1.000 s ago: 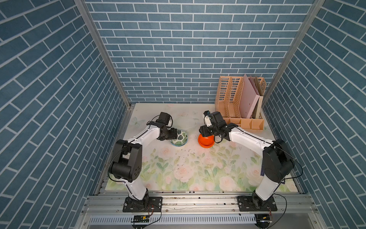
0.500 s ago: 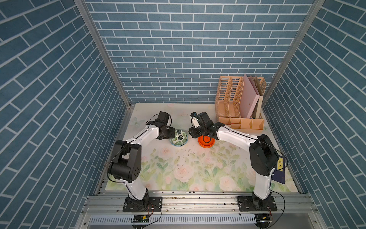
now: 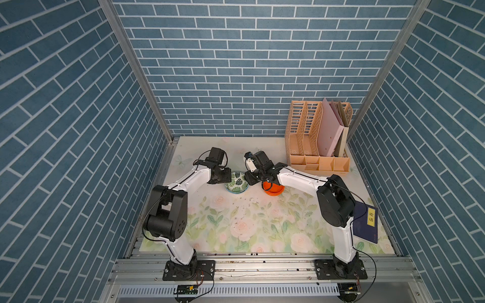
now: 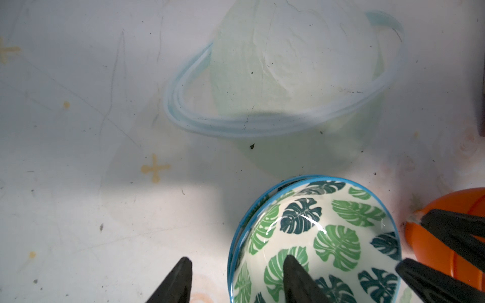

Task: Stack the bowls
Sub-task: Place the bowl at the center of the board.

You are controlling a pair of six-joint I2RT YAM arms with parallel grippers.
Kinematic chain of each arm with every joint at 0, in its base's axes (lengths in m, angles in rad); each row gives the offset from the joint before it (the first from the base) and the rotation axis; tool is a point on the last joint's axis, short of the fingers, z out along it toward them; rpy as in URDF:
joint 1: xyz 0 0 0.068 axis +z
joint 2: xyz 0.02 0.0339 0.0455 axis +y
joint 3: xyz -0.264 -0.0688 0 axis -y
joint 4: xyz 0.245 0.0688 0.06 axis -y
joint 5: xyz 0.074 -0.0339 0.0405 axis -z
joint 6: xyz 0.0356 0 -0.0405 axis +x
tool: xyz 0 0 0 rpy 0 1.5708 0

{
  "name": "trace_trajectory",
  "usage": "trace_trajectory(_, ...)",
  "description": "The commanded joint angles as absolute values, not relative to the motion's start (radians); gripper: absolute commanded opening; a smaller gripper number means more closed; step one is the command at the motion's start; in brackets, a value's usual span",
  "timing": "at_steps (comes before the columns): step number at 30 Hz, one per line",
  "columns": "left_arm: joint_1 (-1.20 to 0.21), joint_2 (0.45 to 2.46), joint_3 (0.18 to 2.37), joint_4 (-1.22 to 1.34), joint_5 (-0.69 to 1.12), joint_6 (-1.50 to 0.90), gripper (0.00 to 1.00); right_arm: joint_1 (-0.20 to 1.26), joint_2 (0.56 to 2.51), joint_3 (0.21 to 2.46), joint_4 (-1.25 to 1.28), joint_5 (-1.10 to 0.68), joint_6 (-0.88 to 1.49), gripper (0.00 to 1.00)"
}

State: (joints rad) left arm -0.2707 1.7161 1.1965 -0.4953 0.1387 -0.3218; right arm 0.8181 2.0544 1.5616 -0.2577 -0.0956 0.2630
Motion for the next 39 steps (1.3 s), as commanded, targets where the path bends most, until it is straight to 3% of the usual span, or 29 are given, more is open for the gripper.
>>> trace_trajectory(1,-0.267,1.733,1.215,-0.492,0.144,-0.319,0.56,0.822,2.085,1.590,-0.268,-0.101,0.278,0.39)
trace_trajectory(7,-0.267,1.736,1.216,-0.491,0.146,-0.316,0.54,0.822,2.105,1.601,-0.273,-0.098,0.279,0.30)
trace_trajectory(16,-0.267,1.747,1.223,-0.492,0.145,-0.314,0.50,0.822,2.100,1.598,-0.276,-0.098,0.280,0.24)
trace_trajectory(39,-0.265,1.793,1.247,-0.490,0.148,-0.315,0.50,0.822,2.103,1.638,-0.296,-0.091,0.276,0.29)
